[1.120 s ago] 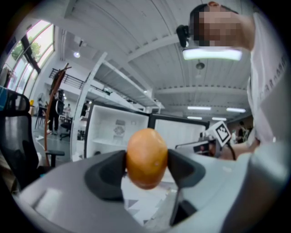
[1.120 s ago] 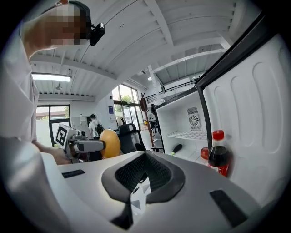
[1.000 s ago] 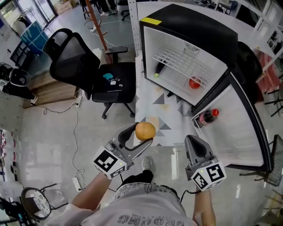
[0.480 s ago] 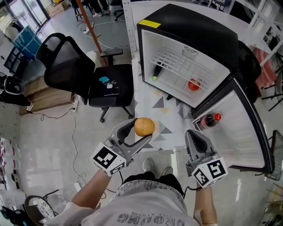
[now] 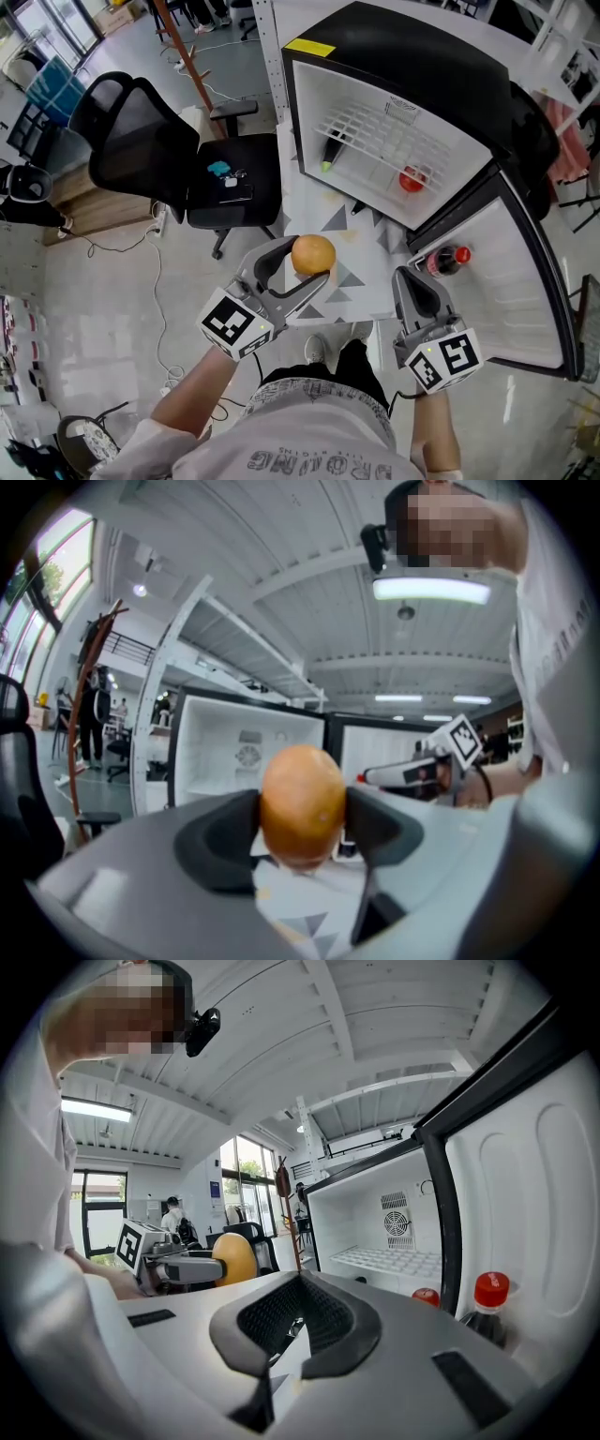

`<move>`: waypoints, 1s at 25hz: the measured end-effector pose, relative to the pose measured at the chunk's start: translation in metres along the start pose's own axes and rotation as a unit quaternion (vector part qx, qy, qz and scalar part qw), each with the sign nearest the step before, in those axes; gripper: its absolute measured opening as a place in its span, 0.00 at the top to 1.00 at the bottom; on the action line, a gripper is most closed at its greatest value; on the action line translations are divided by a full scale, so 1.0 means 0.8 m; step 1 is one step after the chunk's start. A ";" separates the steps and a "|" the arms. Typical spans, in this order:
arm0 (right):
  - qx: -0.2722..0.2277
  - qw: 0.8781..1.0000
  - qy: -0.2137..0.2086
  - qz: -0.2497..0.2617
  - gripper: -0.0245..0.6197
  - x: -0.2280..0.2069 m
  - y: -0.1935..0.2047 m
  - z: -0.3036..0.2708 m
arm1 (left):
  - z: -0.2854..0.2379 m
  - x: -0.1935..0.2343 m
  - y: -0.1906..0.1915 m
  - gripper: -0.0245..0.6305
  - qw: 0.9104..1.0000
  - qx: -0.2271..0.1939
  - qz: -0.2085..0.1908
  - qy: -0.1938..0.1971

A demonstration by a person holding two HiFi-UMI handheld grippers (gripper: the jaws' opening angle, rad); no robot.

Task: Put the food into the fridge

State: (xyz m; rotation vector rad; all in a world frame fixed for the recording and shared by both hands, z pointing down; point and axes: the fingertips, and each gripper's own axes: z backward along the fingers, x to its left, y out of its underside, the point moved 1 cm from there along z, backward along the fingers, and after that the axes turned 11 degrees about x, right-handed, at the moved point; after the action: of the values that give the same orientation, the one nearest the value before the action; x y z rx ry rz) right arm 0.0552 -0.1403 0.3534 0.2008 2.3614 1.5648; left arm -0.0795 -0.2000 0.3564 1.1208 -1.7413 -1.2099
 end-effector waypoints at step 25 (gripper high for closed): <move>-0.013 0.999 -0.036 -0.016 0.96 -0.083 -0.020 -0.069 | -0.184 0.066 -0.062 0.52 0.992 0.049 -0.120 0.006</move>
State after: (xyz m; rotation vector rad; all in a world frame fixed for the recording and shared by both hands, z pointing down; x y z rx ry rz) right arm 0.1012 -0.2135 0.3700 0.2081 2.2768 1.5464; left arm 0.0467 -0.3052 0.3567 1.4263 -1.7094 -1.2672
